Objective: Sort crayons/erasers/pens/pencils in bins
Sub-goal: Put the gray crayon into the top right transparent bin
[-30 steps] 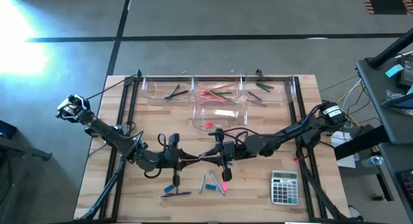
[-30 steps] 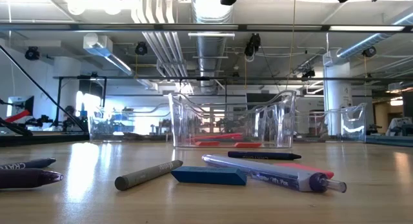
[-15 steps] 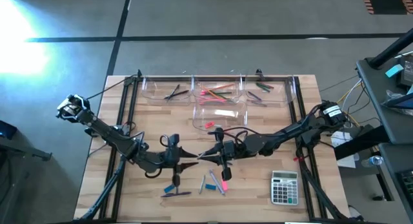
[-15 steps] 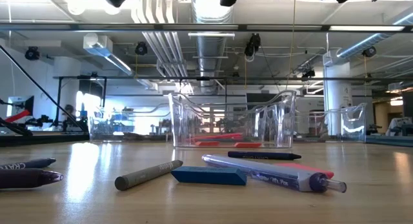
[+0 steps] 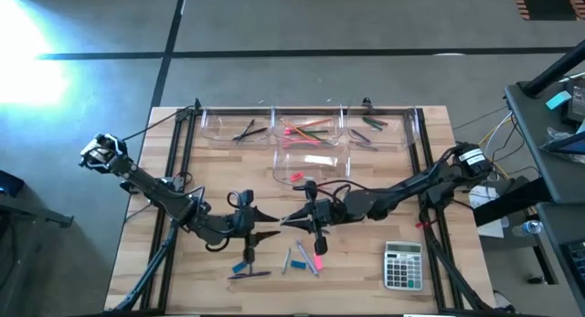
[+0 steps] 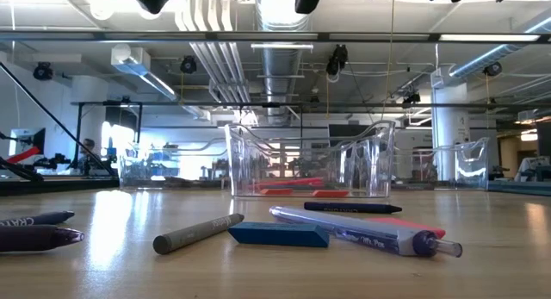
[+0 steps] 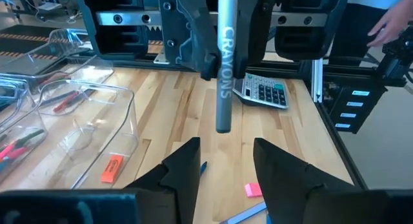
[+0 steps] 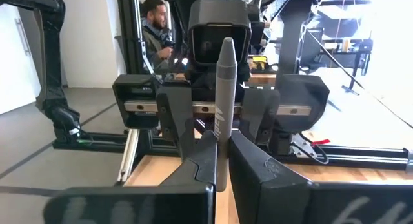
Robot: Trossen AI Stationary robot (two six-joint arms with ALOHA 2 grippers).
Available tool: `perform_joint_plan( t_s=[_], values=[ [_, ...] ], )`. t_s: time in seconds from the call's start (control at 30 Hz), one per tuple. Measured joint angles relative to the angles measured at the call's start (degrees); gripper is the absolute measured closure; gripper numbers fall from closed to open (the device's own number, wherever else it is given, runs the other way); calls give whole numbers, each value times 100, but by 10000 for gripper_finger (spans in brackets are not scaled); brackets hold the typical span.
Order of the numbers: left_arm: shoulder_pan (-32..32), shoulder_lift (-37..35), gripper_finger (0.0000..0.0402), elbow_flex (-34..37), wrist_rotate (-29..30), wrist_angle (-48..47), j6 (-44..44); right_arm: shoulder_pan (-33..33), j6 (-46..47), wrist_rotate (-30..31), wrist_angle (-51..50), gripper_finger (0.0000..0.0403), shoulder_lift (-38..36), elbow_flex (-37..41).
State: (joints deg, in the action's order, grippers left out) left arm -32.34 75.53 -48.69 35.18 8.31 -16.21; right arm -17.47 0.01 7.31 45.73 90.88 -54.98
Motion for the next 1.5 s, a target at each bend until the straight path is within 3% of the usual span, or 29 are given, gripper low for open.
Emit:
perform_joint_plan(
  t_s=[0.2, 0.47, 0.97, 1.07, 1.17, 1.27, 1.4, 1.5],
  values=[
    [-1, -29, 271, 4, -41, -39, -32, 0, 6, 10, -307, 390, -147, 0],
    [-13, -173, 271, 31, -472, -641, -772, 0, 153, 19, -1119, 390, -530, 0],
    [-11, -197, 271, 42, -535, -629, -852, 1, 66, 20, -1314, 390, -591, 31],
    [-13, -197, 270, 42, -626, -627, -750, 39, -130, 293, -2041, 390, -872, 39],
    [-31, -197, 257, 42, -634, -627, -653, 208, -156, 893, -3253, 390, -1376, 39],
    [-32, -197, 232, 44, -635, -627, -471, 524, -55, 1126, -4542, 390, -1999, 39],
    [-11, -197, 195, 46, -332, -616, -274, 1237, 68, 1577, -6198, 390, -2855, 39],
    [49, -197, 174, 46, -149, -612, -140, 2151, 210, 1738, -7275, 390, -3240, 42]
  ],
)
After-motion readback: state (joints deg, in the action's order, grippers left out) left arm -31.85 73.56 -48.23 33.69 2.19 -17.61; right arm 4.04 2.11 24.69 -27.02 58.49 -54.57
